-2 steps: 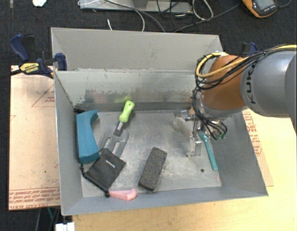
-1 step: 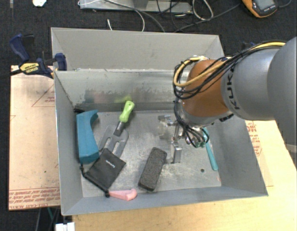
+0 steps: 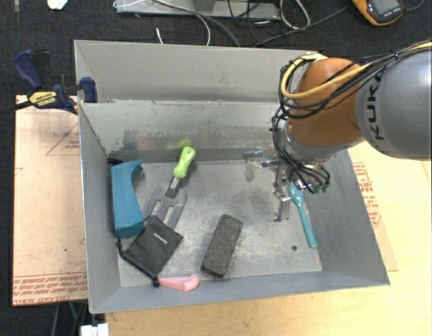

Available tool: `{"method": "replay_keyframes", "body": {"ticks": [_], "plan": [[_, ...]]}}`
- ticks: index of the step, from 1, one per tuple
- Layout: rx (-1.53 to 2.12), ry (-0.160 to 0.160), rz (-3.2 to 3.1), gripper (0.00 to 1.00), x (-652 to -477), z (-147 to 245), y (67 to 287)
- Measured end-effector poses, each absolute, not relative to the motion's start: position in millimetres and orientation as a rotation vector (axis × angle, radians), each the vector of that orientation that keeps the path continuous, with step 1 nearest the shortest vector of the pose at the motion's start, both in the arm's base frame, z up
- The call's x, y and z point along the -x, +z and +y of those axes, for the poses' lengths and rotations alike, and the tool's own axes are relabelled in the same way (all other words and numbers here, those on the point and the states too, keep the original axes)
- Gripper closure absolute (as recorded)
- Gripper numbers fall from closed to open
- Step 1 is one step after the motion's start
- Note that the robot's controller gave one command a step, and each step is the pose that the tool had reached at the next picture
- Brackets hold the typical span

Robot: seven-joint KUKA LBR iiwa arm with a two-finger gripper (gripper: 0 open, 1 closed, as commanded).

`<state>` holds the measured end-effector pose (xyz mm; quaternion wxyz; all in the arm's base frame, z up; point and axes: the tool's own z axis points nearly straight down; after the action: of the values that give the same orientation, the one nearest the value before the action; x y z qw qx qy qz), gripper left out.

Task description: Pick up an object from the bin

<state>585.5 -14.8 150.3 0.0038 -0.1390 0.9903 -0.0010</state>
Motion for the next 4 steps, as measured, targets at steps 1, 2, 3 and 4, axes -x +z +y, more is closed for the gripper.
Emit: {"method": "replay_keyframes", "body": {"ticks": [1,2,3,4], "plan": [[0.271,0.008,3.126,0.0,-529.4,53,88],[0.286,0.004,3.125,0.0,-523.2,73,80],[0.841,0.01,3.022,1.0,-506.3,85,72],[0.842,0.009,3.022,1.0,-506.3,85,72]]}}
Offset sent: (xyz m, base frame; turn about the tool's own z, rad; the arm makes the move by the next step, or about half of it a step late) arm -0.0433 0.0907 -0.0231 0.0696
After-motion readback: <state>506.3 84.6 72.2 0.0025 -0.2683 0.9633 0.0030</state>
